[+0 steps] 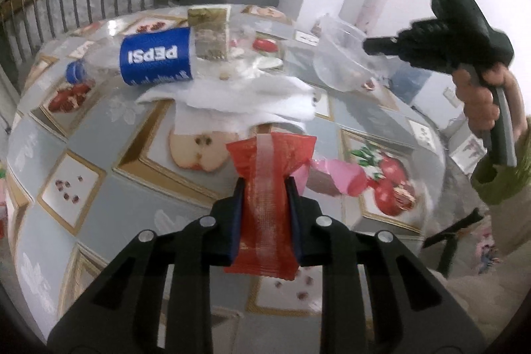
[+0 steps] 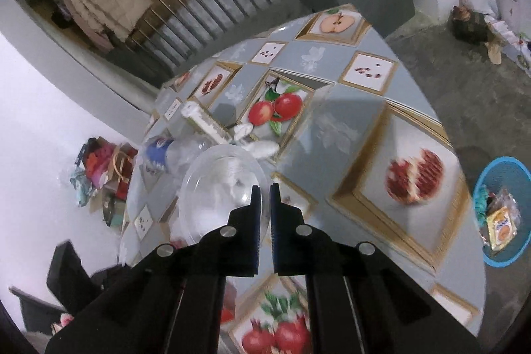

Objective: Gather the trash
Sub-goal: 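Grasp the red wrapper with the left gripper while the right grasps the clear plastic cup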

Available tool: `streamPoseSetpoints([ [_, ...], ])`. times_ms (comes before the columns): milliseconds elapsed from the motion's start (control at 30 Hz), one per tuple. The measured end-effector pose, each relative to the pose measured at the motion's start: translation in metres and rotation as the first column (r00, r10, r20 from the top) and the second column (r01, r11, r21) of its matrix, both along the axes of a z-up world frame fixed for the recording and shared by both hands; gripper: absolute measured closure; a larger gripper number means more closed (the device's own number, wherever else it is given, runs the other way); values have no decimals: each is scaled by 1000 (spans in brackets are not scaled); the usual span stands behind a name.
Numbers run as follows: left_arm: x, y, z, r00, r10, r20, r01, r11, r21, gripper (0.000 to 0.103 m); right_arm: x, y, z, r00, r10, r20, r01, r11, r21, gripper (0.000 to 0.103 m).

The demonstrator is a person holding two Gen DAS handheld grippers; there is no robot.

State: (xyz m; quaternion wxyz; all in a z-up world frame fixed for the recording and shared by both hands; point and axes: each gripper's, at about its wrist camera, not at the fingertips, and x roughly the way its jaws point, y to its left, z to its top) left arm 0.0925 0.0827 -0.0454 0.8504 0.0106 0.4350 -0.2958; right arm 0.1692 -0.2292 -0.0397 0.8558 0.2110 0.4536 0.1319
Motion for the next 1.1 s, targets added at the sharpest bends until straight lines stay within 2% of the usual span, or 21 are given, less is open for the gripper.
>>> streamPoseSetpoints([
  [133,-8,-3,-6,999,-7,-43,8,1000,12,79,-30,-6,-3,1000,9,-19,-9,1000,7,97],
  [200,-11,-5,-9,999,-5,-48,6,1000,31,68,-41,-7,-9,999,8,-33,-7,1000,9,97],
  [400,-11,-11,-18,998,20,-59,-17,998,61,52,-50,-1,-26,998,-1,-64,-1,1000,-23,96],
  [633,-10,-17,-27,998,37,-57,-31,993,112,51,-48,4,-31,998,-10,-66,8,1000,-21,94],
  [933,-19,-34,-29,999,12,35,-20,969,246,51,-44,12,-36,997,-7,-78,3,998,-60,94],
  [1100,-21,-34,-27,999,10,43,-20,969,247,60,-41,13,-40,996,-13,-91,7,998,-60,94],
])
